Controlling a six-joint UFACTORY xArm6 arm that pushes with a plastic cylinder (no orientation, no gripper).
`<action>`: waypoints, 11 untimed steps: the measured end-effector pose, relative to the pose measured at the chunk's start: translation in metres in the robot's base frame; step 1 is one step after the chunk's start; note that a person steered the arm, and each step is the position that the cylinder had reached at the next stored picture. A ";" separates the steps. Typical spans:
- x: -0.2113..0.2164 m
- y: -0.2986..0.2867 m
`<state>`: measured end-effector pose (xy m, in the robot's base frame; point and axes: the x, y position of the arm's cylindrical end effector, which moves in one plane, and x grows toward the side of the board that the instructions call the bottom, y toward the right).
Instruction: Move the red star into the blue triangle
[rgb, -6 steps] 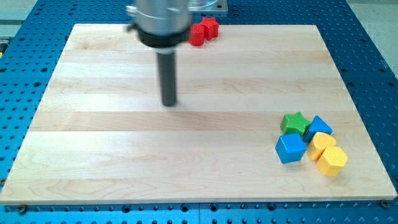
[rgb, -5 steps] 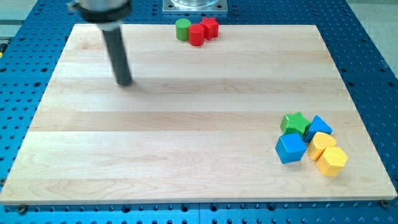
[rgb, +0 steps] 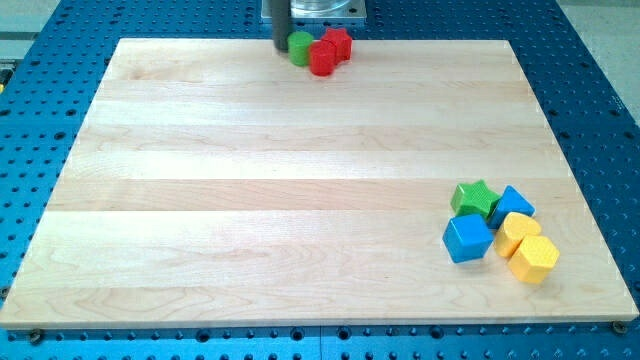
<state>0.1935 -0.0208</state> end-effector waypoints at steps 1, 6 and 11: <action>0.000 0.066; 0.080 0.091; 0.236 0.138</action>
<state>0.4293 0.1175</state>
